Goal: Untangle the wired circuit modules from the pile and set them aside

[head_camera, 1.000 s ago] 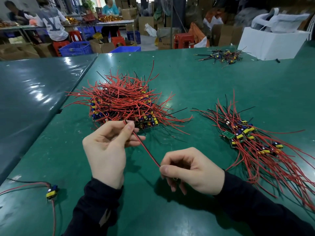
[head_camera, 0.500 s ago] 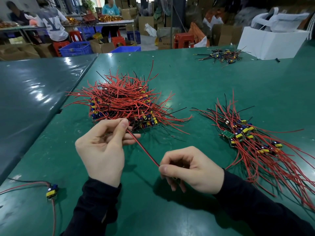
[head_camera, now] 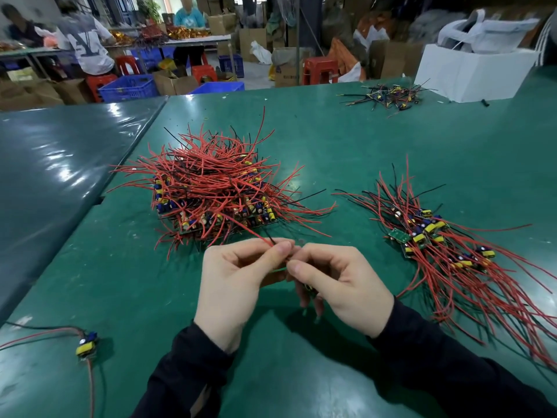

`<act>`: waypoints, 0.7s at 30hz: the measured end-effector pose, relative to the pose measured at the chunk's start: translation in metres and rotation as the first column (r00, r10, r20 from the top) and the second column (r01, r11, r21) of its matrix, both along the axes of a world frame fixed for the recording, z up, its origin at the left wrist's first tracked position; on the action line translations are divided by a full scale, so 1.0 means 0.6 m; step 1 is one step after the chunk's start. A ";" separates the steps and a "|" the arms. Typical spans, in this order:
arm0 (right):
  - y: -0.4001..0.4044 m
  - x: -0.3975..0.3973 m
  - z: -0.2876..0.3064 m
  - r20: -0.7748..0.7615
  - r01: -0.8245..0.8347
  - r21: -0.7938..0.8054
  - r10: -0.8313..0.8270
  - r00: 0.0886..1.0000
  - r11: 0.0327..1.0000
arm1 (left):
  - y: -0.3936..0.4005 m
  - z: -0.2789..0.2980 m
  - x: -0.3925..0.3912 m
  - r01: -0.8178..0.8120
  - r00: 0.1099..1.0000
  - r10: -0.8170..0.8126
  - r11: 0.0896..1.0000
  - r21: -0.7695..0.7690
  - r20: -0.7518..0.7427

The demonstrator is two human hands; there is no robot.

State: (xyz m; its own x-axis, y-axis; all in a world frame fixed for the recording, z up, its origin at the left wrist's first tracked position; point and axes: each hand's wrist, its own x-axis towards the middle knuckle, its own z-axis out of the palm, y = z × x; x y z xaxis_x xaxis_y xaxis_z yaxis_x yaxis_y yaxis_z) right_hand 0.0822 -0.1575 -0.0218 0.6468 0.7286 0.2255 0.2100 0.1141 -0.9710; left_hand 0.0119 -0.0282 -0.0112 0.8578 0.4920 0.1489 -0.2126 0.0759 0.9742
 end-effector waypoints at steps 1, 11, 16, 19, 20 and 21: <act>0.000 -0.001 0.000 0.012 -0.009 -0.008 0.009 1.000 1.000 | 0.002 0.002 -0.001 -0.012 1.000 0.012 1.000 -0.029 -0.006; -0.005 -0.012 0.006 0.033 -0.125 -0.041 0.126 0.991 0.991 | 0.035 0.026 -0.012 -0.275 0.955 0.278 0.960 -0.044 0.107; -0.004 -0.017 -0.003 0.151 -0.128 -0.112 0.144 0.978 0.985 | 0.045 0.028 -0.012 -0.415 0.897 0.409 0.910 0.004 0.170; 0.000 -0.018 -0.006 0.035 -0.126 -0.070 0.128 0.991 0.990 | 0.048 0.029 -0.013 -0.469 0.862 0.455 0.883 0.009 0.224; 0.000 -0.018 -0.007 -0.025 -0.130 -0.044 0.129 0.991 0.991 | 0.051 0.029 -0.013 -0.470 0.855 0.462 0.882 -0.027 0.233; 0.001 -0.018 -0.008 -0.068 -0.125 -0.020 0.124 0.990 0.992 | 0.054 0.029 -0.013 -0.462 0.854 0.463 0.885 -0.063 0.238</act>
State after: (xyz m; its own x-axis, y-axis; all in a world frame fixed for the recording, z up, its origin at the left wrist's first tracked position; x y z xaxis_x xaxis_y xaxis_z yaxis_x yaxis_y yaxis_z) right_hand 0.0716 -0.1568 -0.0265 0.5637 0.8090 0.1667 0.1305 0.1121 -0.9851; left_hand 0.0041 0.0042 0.0064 0.4697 0.8237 0.3175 -0.4497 -0.0861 0.8890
